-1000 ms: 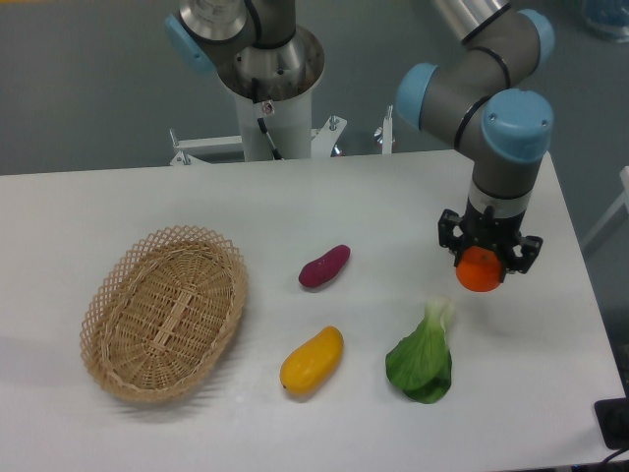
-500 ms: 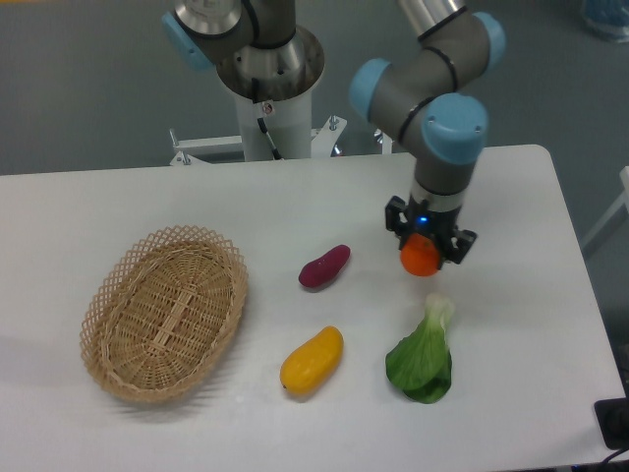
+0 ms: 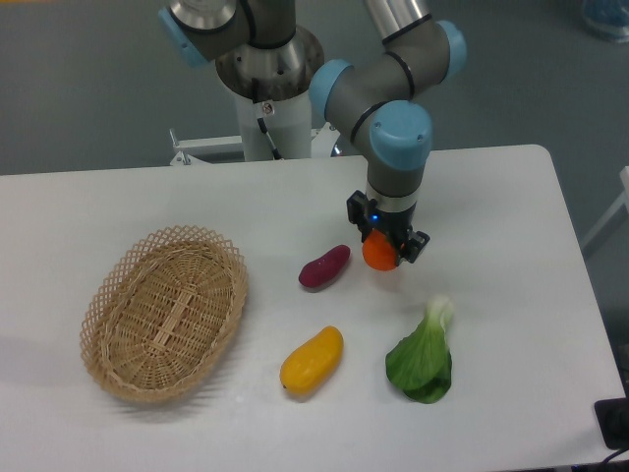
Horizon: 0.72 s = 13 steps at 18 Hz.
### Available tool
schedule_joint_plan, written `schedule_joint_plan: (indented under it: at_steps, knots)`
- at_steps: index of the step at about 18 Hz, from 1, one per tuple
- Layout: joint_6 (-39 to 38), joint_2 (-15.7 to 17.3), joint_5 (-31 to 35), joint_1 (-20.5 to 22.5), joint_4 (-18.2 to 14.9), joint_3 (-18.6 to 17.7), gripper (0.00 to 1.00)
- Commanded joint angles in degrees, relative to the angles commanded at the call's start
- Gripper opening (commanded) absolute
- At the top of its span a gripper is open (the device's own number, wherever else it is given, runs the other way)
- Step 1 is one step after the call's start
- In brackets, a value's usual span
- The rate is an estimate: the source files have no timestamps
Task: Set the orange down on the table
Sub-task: 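Carry the orange toward the purple sweet potato and lower it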
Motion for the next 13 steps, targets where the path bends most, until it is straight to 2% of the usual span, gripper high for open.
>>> schedule_joint_plan:
  at_steps: [3,7,13]
  knots:
    - [0.26,0.0,0.0,-0.09,0.26,0.09,0.68]
    - [0.18,-0.17,-0.18,-0.09,0.26,0.0,0.99]
    - [0.18,-0.18,-0.35,0.17,0.35,0.53,1.0]
